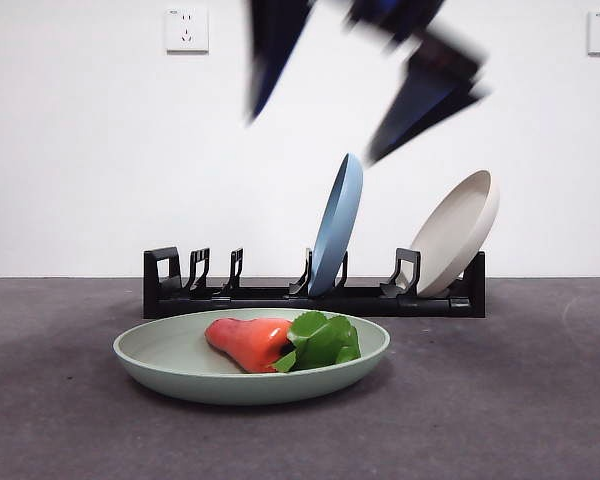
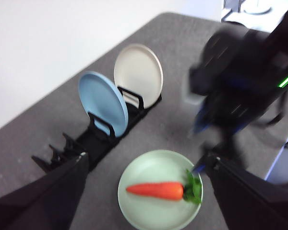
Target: Take the green plate from the plate rack,put the plate on the table,take the carrot from the table,put the carrot in the plate
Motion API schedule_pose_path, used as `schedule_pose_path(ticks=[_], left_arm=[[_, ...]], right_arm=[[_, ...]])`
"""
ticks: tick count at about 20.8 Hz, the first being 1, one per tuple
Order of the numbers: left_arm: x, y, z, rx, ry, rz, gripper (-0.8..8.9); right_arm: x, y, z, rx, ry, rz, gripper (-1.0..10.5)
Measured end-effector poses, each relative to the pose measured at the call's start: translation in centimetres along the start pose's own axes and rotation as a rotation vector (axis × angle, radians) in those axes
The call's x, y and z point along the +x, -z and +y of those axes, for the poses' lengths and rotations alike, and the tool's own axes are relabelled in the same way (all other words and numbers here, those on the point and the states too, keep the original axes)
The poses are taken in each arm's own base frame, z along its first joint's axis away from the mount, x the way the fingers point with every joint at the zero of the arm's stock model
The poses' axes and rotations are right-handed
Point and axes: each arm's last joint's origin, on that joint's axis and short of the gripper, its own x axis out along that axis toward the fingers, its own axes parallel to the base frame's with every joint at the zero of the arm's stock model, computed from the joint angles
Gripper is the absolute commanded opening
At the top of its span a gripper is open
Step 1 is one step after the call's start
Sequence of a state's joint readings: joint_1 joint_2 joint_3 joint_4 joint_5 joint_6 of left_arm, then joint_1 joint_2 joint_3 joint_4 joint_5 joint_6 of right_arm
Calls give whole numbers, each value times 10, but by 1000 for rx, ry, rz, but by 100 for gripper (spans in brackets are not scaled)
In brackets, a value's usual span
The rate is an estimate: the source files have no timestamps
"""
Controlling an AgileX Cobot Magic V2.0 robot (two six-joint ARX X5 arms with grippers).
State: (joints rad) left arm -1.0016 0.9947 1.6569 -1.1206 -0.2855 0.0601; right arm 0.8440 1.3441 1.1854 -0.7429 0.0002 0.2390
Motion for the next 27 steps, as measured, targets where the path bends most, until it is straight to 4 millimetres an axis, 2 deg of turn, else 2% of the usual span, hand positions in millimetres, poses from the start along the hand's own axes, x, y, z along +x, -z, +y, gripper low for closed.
schedule_pose_path(ticks=[6,11,13,14,16,18,19,27], left_arm=[[0,8,0,0,6,77,408],[-1,14,-1,-20,23,145,404],[-1,17,-2,-32,56,172,403],[-2,18,-3,-40,74,186,384],[-2,20,-4,-49,108,206,215],[-2,20,-4,-59,130,208,-14],[-2,20,-4,-60,134,208,-3],[-2,20,-4,-66,132,209,-3]], right_arm=[[-70,36,-9,0,14,62,531],[-102,56,-12,15,-49,71,530],[-109,62,-13,22,-60,84,497],[-112,64,-13,24,-58,92,433],[-115,69,-14,29,-52,113,245],[-116,72,-15,32,-46,138,20],[-116,73,-15,32,-43,148,-15],[-116,72,-15,31,-41,141,1]])
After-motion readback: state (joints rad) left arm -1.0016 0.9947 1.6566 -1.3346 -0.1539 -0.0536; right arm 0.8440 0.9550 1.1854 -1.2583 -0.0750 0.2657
